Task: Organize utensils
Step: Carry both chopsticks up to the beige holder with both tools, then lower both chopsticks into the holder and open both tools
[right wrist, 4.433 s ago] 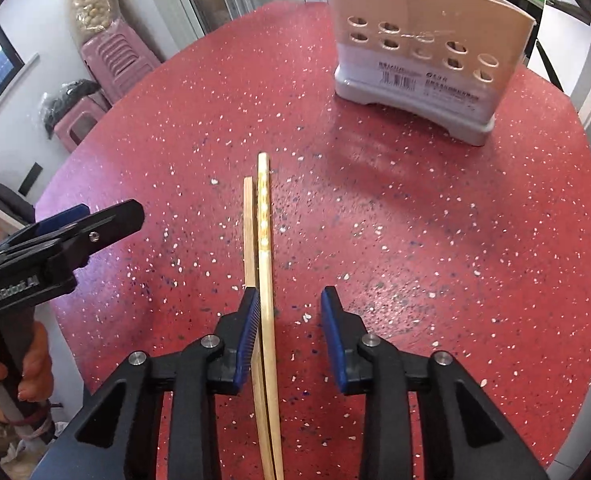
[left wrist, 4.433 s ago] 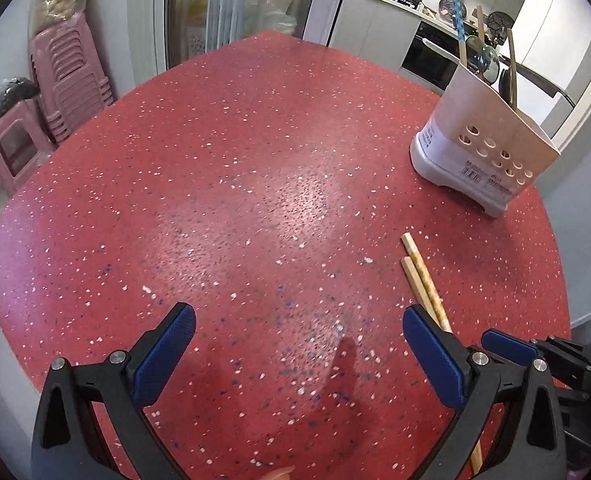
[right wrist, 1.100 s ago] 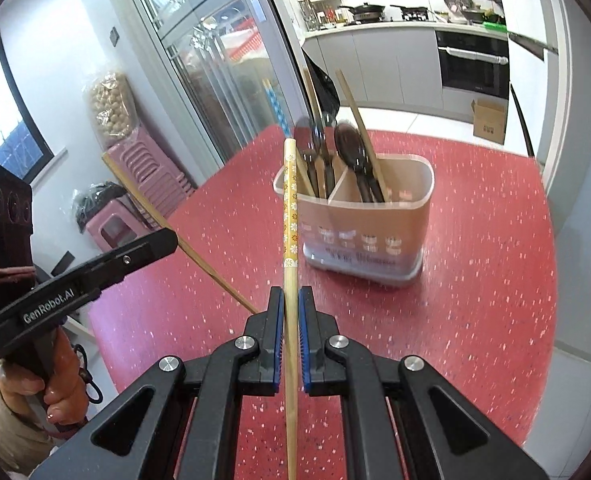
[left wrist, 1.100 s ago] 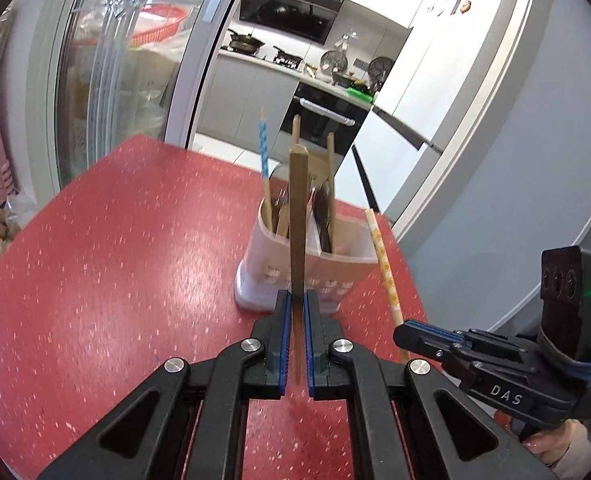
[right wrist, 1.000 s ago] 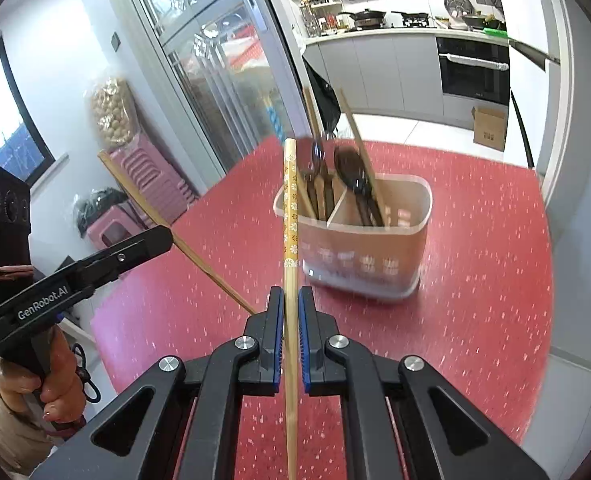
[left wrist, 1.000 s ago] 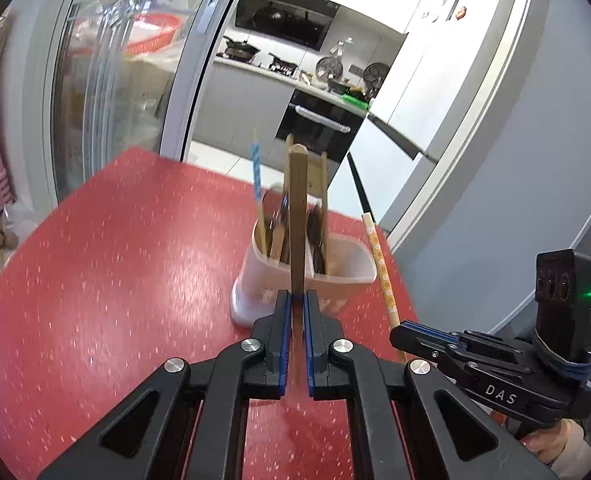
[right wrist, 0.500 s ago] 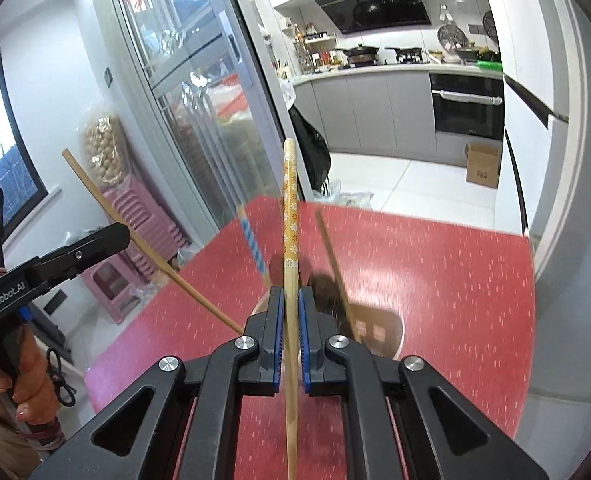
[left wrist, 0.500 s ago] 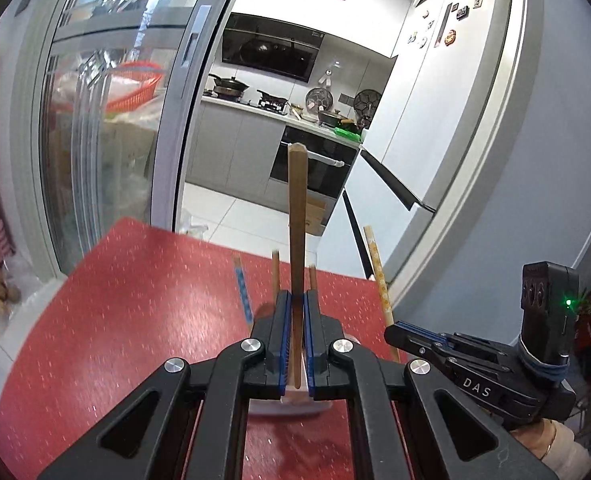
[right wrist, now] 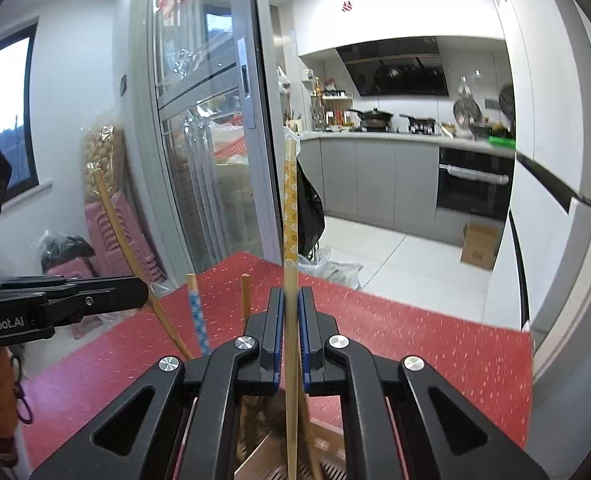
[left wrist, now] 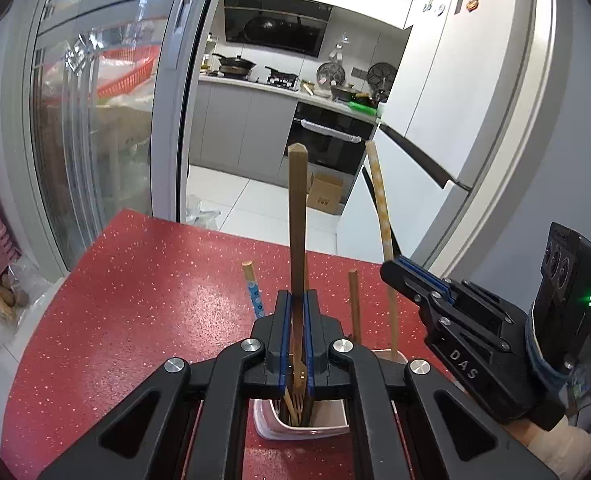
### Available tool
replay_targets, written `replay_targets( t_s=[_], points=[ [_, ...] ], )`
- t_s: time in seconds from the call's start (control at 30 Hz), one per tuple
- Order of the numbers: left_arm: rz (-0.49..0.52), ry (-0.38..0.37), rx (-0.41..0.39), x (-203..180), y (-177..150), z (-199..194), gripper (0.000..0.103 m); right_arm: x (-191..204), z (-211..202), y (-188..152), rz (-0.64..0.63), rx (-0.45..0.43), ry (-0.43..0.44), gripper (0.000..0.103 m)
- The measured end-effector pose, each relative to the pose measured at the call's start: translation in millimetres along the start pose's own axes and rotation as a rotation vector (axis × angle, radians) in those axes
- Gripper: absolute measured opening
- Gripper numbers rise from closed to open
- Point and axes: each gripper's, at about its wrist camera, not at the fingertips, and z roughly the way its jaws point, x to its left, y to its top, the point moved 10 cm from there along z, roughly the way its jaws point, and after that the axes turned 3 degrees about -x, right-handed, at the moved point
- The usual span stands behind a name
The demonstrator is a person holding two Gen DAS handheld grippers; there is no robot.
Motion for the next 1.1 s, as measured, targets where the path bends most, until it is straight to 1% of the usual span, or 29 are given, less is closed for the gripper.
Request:
replay_targets(
  t_s=[0.2, 0.37, 0.5, 0.67, 0.8, 1.1],
  points=[
    [0.001, 0.012, 0.023, 0.1, -12.9, 16.8, 0.034, 2.2, 10.4, -13.0, -0.060, -0.041, -0.007, 0.008],
    [0.026, 0.024, 0.041, -3.7, -27.7, 30.3, 0.034, 1.4, 5.2, -31.8, -0.105, -0.061, -0.034, 0.008],
    [0.059, 0.051, 0.050, -6.4, -40.1, 38.2, 0.034, 2.1, 0.9, -43.7, -0.134, -0.064, -0.056, 0.008],
    [0.054, 0.068, 0.049, -2.8, -47.7, 41.0, 0.034, 1.8, -0.7, -54.5, -0.142, -0.051, -0.064, 0.008],
    [0.079, 0.092, 0.039, -1.5, -50.4, 40.5, 0.034, -0.2, -3.2, -63.9, -0.135, -0.033, -0.068, 0.008],
    [0.098, 0.130, 0.046, 4.1, -64.2, 41.0, 0.035, -5.8, -5.5, -86.9, -0.131, 0.038, -0.081, 0.008]
  ],
)
